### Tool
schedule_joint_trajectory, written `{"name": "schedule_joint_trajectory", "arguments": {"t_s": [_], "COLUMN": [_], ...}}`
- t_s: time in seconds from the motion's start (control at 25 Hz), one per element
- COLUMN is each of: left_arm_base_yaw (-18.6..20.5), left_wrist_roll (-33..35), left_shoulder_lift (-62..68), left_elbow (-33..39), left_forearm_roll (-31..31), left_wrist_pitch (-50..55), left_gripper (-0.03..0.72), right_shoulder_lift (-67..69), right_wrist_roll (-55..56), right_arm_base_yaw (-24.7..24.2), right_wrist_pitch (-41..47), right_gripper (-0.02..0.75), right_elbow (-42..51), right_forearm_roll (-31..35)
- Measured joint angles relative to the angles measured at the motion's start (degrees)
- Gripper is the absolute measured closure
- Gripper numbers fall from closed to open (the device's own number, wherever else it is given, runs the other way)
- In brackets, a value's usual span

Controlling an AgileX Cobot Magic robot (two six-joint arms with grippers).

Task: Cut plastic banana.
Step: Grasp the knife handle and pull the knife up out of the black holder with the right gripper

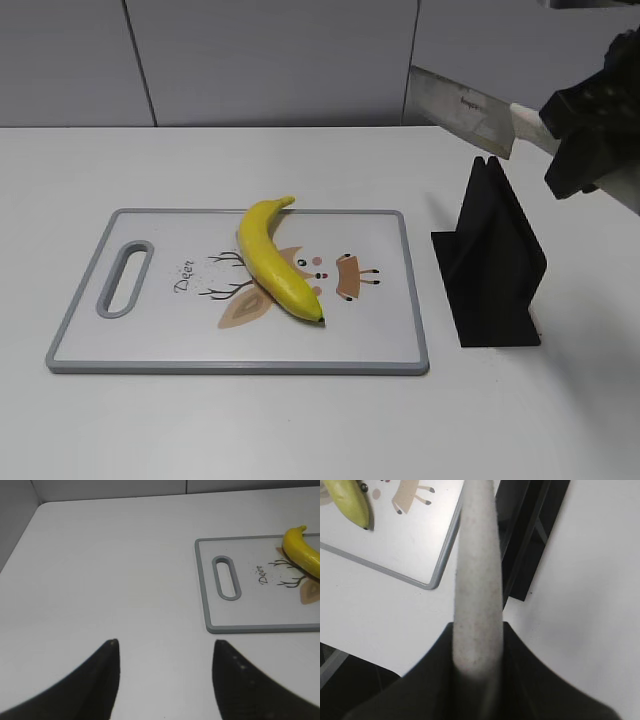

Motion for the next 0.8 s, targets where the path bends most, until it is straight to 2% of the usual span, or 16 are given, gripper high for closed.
{"name": "schedule_joint_trajectory", "arguments": {"t_s": [0.12,0.32,0.48,0.8], "left_arm_base_yaw": [0.0,0.0,0.0,0.0], "left_wrist_roll": [0.1,2.2,5.0,17.5], "left_shoulder_lift": [0.0,0.0,1.3,15.9], "left_elbow": [0.0,0.0,-0.4,-3.0], "left_forearm_roll": [0.0,-0.1,-0.7,-10.5], "left_wrist_pitch": [0.0,-0.2,-1.0,-12.4], "left_gripper": [0.115,0.115,0.115,0.12], "right_shoulder_lift": [0.0,0.0,0.0,0.7], "right_wrist_roll": [-6.4,-25.2,-36.0,-47.8], "right_arm_base_yaw": [0.0,0.0,0.0,0.0], "right_wrist_pitch": [0.0,-0.4,-1.7,-2.3], "right_gripper": [0.559,0.559,0.559,0.559], "right_elbow": [-0.9,-1.1,-1.1,-1.1], "right_forearm_roll": [1.2,8.1,12.2,12.1]}}
